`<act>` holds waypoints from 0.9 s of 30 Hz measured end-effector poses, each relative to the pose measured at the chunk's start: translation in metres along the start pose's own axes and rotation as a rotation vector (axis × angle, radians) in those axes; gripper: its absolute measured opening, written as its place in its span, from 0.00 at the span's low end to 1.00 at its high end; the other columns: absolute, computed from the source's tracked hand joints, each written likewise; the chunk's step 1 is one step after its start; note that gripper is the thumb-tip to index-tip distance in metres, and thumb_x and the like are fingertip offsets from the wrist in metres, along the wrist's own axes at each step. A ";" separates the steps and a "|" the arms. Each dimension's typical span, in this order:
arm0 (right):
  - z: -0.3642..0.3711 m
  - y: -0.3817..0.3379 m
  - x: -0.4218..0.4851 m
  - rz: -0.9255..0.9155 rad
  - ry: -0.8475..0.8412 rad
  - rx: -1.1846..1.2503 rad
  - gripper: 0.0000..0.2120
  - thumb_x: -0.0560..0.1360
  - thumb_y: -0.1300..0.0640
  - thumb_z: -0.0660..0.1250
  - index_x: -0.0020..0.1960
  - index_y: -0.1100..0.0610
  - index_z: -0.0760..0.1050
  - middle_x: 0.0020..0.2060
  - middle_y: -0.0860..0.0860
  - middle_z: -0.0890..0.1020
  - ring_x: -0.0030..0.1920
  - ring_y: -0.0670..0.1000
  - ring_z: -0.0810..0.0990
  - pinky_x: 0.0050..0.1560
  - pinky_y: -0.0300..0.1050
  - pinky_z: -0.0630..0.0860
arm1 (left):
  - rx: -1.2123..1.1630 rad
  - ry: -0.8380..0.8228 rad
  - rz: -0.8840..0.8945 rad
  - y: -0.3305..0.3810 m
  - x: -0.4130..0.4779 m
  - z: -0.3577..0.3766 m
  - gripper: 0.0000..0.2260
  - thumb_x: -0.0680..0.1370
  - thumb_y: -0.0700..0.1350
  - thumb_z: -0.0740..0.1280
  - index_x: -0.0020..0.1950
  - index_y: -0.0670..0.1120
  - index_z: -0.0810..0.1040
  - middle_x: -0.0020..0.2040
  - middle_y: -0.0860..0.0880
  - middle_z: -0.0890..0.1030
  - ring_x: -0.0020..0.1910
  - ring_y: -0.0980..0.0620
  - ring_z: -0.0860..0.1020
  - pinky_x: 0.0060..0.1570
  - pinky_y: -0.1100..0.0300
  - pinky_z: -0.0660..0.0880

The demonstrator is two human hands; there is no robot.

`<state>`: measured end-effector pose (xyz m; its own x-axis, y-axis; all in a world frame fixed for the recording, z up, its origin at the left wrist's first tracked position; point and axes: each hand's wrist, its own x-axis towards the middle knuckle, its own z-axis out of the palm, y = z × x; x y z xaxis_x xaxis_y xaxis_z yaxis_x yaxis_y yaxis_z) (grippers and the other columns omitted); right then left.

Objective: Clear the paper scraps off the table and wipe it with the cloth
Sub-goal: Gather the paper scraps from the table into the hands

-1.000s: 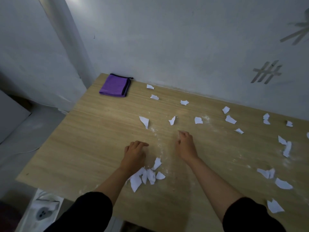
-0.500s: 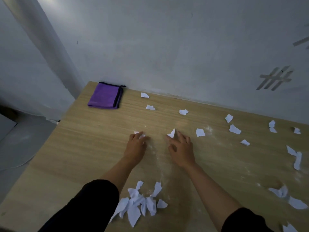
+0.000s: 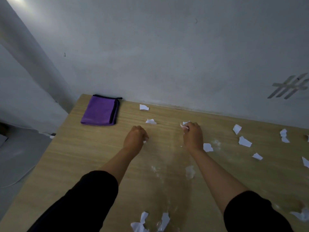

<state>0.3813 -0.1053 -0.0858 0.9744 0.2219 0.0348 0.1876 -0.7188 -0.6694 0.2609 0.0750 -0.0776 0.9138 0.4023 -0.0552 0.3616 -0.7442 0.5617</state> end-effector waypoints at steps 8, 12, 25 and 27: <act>0.006 0.009 0.038 -0.132 -0.211 -0.245 0.05 0.74 0.68 0.61 0.45 0.59 0.72 0.59 0.58 0.74 0.62 0.58 0.67 0.49 0.43 0.64 | -0.221 0.078 -0.048 -0.014 0.020 -0.010 0.05 0.74 0.38 0.67 0.46 0.43 0.82 0.44 0.44 0.81 0.42 0.52 0.78 0.45 0.63 0.76; 0.009 0.010 0.037 -0.118 -0.110 -0.211 0.12 0.69 0.75 0.59 0.47 0.63 0.74 0.50 0.61 0.75 0.51 0.57 0.69 0.42 0.40 0.58 | -0.448 0.179 -0.146 0.007 0.046 -0.024 0.06 0.75 0.37 0.65 0.49 0.43 0.81 0.43 0.48 0.81 0.39 0.61 0.77 0.35 0.79 0.69; 0.050 -0.059 0.009 -0.315 -0.459 0.244 0.21 0.74 0.63 0.64 0.67 0.55 0.70 0.63 0.53 0.74 0.61 0.51 0.74 0.60 0.47 0.72 | 0.056 -0.191 0.055 -0.027 0.099 -0.024 0.35 0.72 0.24 0.58 0.73 0.52 0.59 0.77 0.51 0.50 0.55 0.46 0.77 0.48 0.51 0.78; 0.063 -0.060 0.006 -0.331 -0.497 0.246 0.20 0.75 0.63 0.62 0.67 0.57 0.70 0.62 0.55 0.75 0.62 0.55 0.73 0.60 0.48 0.72 | 0.079 -0.199 0.059 -0.030 0.104 -0.023 0.36 0.71 0.24 0.58 0.74 0.51 0.57 0.77 0.52 0.53 0.62 0.47 0.73 0.54 0.51 0.76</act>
<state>0.3679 -0.0195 -0.0924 0.6853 0.7272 -0.0399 0.3769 -0.4011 -0.8349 0.3406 0.1514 -0.0813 0.9493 0.2500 -0.1904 0.3131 -0.8060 0.5024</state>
